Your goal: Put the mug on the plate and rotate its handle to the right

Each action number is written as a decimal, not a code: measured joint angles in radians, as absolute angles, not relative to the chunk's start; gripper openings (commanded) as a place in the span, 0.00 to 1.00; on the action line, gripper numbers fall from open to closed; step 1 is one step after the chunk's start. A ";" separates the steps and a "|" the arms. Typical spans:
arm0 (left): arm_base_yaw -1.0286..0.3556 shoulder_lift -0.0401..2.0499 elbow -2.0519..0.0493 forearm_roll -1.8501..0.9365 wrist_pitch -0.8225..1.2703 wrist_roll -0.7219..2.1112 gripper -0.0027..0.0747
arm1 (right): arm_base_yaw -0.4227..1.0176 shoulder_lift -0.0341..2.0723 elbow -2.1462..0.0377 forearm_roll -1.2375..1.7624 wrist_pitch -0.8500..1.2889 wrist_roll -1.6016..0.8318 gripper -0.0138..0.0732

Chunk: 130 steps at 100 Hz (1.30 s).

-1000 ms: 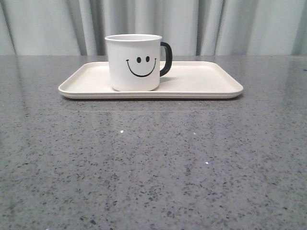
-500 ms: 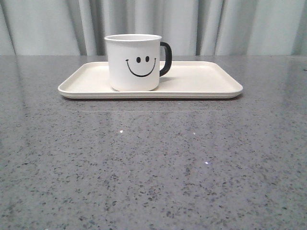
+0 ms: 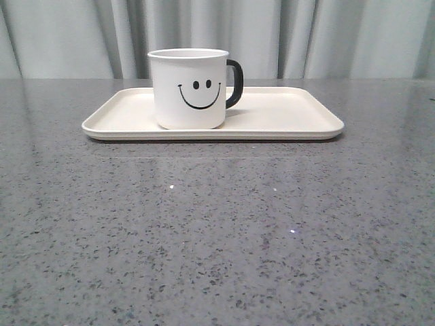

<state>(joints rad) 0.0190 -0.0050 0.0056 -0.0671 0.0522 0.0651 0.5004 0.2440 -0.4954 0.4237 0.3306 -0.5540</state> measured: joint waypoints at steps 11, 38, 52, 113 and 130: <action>0.019 -0.005 0.006 -0.067 0.053 0.065 0.01 | 0.500 0.244 -0.495 0.424 0.331 -0.554 0.09; 0.021 -0.005 0.006 -0.067 0.055 0.065 0.01 | 0.500 0.244 -0.495 0.424 0.331 -0.554 0.09; 0.021 -0.005 0.006 -0.067 0.055 0.065 0.01 | 0.500 0.244 -0.495 0.424 0.331 -0.554 0.09; 0.021 -0.005 0.006 -0.067 0.055 0.065 0.01 | 0.500 0.244 -0.441 0.419 0.223 -0.554 0.09; 0.021 -0.005 0.006 -0.067 0.055 0.065 0.01 | 0.492 0.244 -0.340 0.322 0.000 -0.440 0.09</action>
<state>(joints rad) 0.0205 -0.0050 0.0056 -0.0671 0.0550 0.0651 0.4920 0.2440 -0.3398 0.3218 0.0000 -0.4405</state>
